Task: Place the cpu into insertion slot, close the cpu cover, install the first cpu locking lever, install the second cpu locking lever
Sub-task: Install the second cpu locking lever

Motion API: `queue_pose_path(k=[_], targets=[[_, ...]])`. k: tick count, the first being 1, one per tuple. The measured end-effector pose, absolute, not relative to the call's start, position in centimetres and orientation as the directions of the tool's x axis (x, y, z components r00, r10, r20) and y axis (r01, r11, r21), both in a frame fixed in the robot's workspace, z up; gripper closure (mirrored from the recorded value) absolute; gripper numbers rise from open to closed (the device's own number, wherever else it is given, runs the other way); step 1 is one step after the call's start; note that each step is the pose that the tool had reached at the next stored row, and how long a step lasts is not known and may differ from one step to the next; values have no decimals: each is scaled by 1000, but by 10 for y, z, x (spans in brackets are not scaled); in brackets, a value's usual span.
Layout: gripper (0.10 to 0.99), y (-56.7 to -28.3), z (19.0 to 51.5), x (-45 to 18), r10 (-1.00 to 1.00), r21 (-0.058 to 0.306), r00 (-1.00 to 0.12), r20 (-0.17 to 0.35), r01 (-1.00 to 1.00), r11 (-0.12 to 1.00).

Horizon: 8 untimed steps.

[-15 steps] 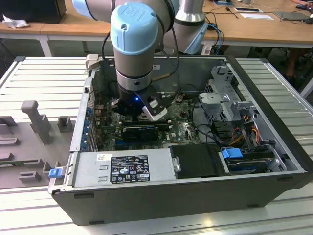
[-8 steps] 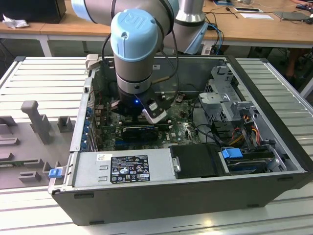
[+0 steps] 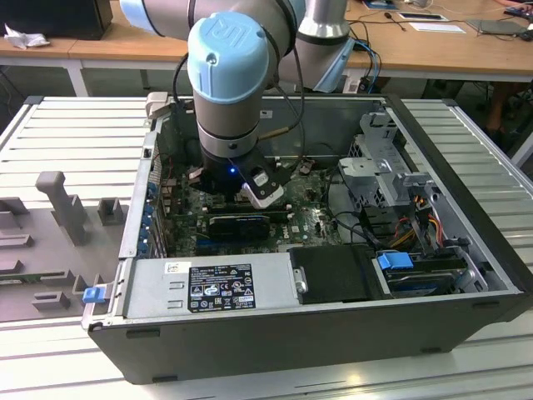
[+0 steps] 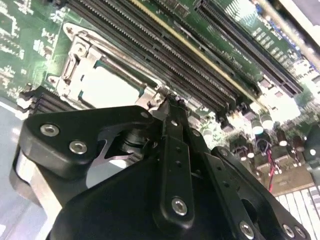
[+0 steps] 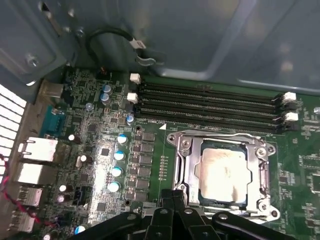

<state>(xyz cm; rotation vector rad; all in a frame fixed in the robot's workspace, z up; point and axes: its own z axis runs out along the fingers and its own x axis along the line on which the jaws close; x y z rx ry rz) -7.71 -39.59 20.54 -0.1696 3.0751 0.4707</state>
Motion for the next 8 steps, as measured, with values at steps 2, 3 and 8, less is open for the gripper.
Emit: queue_pose_path(k=[2, 3, 8], targets=[[980, -396, 209, -77, -104, 297, -994, -42, -111, 948], [980, -396, 212, -77, -104, 297, -994, -42, -111, 948], [980, -395, 219, -77, -103, 296, -994, -42, -111, 949]])
